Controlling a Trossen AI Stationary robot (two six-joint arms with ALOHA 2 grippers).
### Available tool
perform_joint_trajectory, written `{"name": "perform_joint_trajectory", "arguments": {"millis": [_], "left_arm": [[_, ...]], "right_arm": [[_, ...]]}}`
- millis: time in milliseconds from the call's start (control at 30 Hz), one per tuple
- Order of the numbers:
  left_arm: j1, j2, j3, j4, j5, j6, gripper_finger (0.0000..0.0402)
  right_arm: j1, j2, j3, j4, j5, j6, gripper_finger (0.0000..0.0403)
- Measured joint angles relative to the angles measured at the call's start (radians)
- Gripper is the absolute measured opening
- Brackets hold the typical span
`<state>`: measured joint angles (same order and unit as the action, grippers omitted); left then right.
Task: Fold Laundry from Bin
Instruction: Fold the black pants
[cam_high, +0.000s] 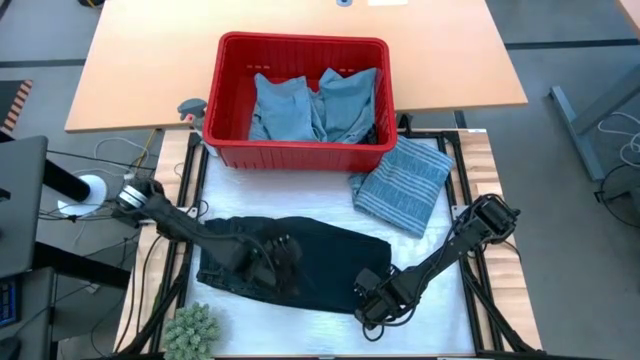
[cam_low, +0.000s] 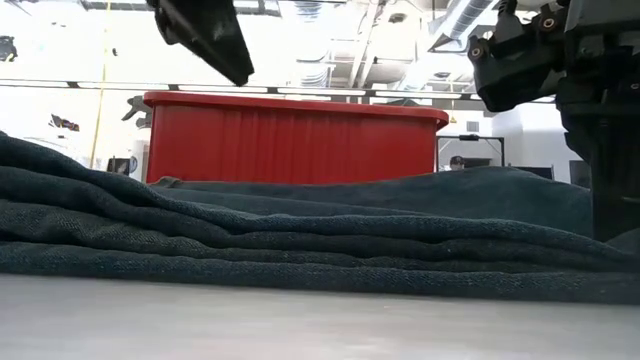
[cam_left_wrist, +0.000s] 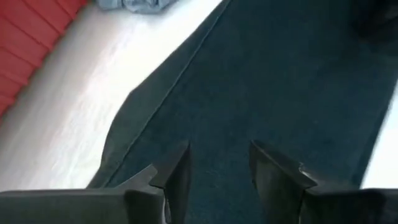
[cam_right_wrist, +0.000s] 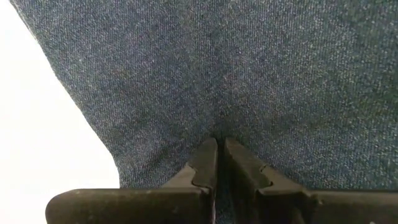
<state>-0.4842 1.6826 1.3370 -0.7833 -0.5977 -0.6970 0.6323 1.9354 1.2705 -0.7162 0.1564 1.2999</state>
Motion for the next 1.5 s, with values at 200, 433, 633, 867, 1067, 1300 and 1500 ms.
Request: {"name": "perform_joint_trajectory", "arguments": {"millis": [200, 433, 633, 867, 1067, 1300, 1500], "left_arm": [[-0.063, 0.07, -0.058, 0.076, -0.061, -0.115, 0.0141], [-0.119, 0.014, -0.333, 0.399, 0.008, -0.322, 0.0109], [-0.186, 0.007, -0.482, 0.46, 0.009, -0.563, 0.0097], [-0.225, 0.0, -0.652, 0.646, 0.032, -0.746, 0.0096], [-0.212, -0.001, -0.67, 0.68, 0.067, -0.726, 0.0096], [-0.171, 0.001, -0.672, 0.732, 0.125, -0.691, 0.0096], [-0.137, 0.006, -0.674, 0.794, 0.158, -0.613, 0.0096]], "right_arm": [[0.0, 0.0, 0.0, 0.0, 0.002, -0.002, 0.0054], [0.001, 0.0, -0.001, 0.005, 0.001, -0.002, 0.0054], [0.001, 0.0, -0.002, 0.016, -0.003, -0.019, 0.0054], [-0.002, 0.0, -0.001, 0.025, -0.005, -0.018, 0.0054], [-0.002, -0.066, 0.005, -0.013, 0.028, 0.049, 0.0054], [0.097, -0.254, 0.028, -0.352, 0.204, 0.559, 0.0054], [0.176, -0.301, 0.028, -0.539, 0.166, 0.825, 0.008]]}}
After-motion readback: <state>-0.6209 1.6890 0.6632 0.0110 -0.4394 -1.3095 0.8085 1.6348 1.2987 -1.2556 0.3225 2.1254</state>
